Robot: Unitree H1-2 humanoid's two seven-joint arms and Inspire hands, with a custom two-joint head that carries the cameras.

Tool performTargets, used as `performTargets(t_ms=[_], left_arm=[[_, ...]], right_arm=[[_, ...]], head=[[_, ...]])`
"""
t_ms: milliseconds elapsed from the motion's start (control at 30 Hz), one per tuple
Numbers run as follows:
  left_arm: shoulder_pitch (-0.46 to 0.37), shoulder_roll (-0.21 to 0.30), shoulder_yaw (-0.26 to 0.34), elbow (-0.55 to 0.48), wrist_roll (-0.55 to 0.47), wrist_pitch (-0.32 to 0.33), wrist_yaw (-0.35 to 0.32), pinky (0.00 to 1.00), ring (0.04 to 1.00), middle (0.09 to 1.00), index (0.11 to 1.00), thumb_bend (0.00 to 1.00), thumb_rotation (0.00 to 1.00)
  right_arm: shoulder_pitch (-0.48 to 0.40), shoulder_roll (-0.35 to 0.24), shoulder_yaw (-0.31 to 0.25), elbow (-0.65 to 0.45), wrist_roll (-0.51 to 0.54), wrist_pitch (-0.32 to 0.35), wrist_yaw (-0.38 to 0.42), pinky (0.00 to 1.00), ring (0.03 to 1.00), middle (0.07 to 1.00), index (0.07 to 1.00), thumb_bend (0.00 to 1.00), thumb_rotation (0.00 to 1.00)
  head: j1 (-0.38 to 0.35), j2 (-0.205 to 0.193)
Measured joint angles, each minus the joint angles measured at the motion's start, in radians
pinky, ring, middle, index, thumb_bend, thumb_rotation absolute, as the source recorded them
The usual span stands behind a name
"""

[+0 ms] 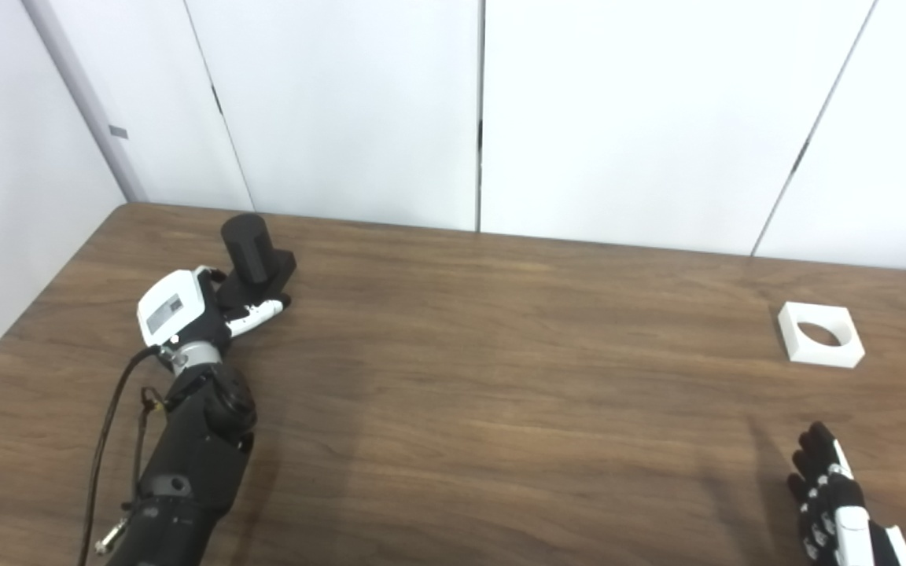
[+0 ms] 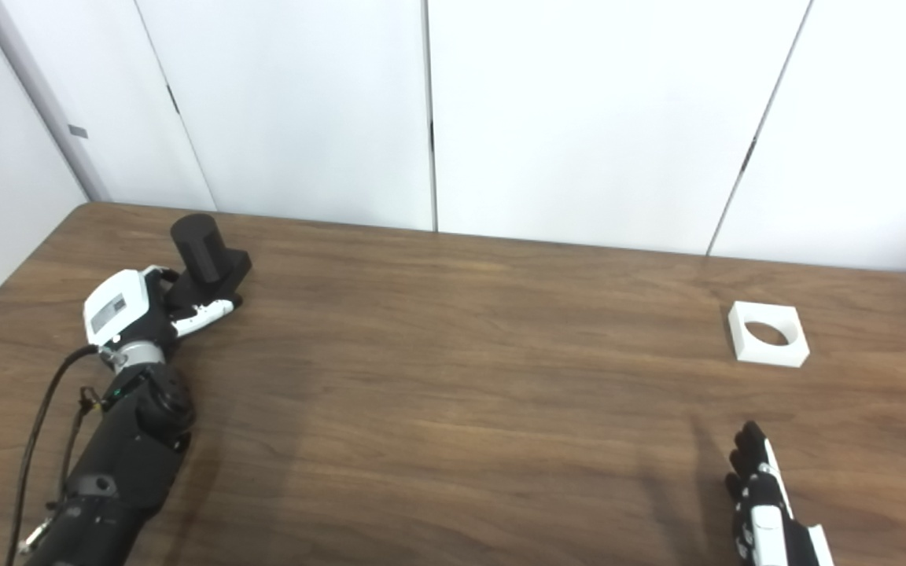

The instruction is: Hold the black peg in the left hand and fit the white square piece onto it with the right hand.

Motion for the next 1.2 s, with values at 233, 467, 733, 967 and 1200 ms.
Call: performTargets(t_ms=[233,467,733,967,1200], left_arm=[[-0.010,0.011,-0.023,0.045,-0.002,0.001,0.037,0.91,0.896,0.872,0.794,0.98,0.59],[-0.012,0.016,-0.034,0.067,-0.006,0.001,0.061,0.92,0.901,0.877,0.788,0.96,0.58],[-0.026,0.024,-0.036,0.098,0.068,0.002,0.055,0.89,0.879,0.841,0.676,0.93,0.52],[-0.026,0.024,-0.035,0.078,0.038,-0.026,0.077,0.79,0.798,0.719,0.493,0.59,0.13],[-0.021,0.024,-0.020,0.073,-0.065,-0.089,0.096,0.78,0.794,0.694,0.481,0.52,0.05]], right_arm=[[0.001,0.000,0.003,-0.003,-0.006,0.003,-0.001,1.00,1.000,1.000,1.000,0.42,1.00],[0.002,0.000,0.007,-0.014,-0.014,0.020,-0.003,1.00,1.000,1.000,1.000,0.43,1.00],[0.001,0.000,0.010,-0.014,-0.009,0.020,-0.012,1.00,1.000,1.000,1.000,0.41,1.00],[0.001,0.000,0.014,-0.014,-0.011,0.019,-0.017,1.00,1.000,1.000,1.000,0.40,1.00],[0.000,0.000,0.020,-0.014,-0.014,0.019,-0.018,1.00,1.000,1.000,1.000,0.38,1.00]], head=[[-0.002,0.003],[-0.006,0.003],[-0.009,0.003],[-0.012,0.005],[-0.015,0.008]])
